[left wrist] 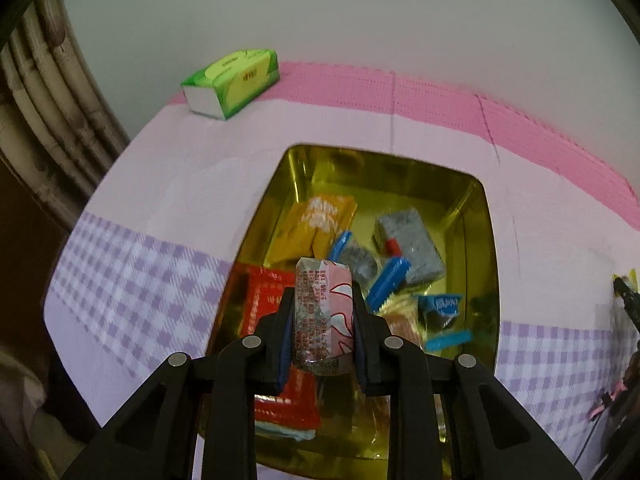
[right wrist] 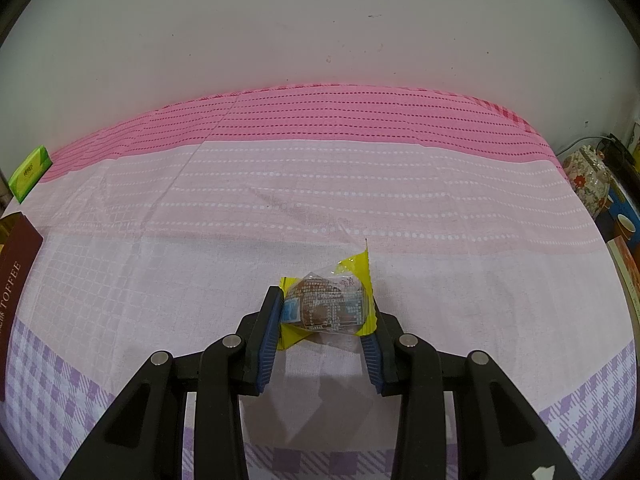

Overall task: Organize snacks
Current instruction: 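Lower the pink cake into the tin and open the left gripper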

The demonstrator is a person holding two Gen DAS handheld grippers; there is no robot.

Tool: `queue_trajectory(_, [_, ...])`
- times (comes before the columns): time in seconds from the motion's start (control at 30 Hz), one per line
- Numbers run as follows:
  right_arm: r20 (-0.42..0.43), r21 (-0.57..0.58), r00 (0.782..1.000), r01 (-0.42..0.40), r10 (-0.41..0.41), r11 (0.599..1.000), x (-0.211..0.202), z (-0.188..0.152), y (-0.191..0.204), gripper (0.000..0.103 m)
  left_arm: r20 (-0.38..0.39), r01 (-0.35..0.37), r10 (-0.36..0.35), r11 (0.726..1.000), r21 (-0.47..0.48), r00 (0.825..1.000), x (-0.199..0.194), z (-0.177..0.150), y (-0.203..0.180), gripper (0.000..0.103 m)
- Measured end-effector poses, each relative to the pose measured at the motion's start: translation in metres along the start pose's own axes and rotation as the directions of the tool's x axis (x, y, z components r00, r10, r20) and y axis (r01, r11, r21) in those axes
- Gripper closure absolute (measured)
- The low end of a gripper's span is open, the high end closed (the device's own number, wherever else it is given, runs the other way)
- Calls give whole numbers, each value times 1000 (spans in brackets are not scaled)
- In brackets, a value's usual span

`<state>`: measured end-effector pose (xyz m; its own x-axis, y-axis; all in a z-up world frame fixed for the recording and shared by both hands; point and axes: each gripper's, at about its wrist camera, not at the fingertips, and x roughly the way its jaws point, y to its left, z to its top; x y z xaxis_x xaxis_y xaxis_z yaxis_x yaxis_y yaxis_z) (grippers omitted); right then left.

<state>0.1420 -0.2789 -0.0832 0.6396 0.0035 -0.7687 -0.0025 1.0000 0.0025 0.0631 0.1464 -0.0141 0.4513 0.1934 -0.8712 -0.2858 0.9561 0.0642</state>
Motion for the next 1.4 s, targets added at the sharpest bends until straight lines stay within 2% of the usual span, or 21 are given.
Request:
queue_trajectory(0.17, [0,0,1000,0,0,1000,0,0,0,68,-24,13,-13,1000,0,1000,7,-8,-4,78])
queue_trajectory(0.37, [0,0,1000,-1,1,1000,0,0,0,68,-17,25,-25,999,22,1000,11,-10,-15,78])
queue_trajectory(0.97, [0,0,1000,-2,2,1000,0,-1,0,68,4,-8,7,997,73,1000,11,-9,-18,76])
queue_trajectory(1.07, [0,0,1000,-2,2,1000,0,-1,0,69,10,-13,13,997,78,1000,9,-7,-17,73])
queue_trajectory(1.4, [4,7,1000,3,-3,1000,0,0,2,73,51,-11,7,997,74,999,-8,-6,-4,51])
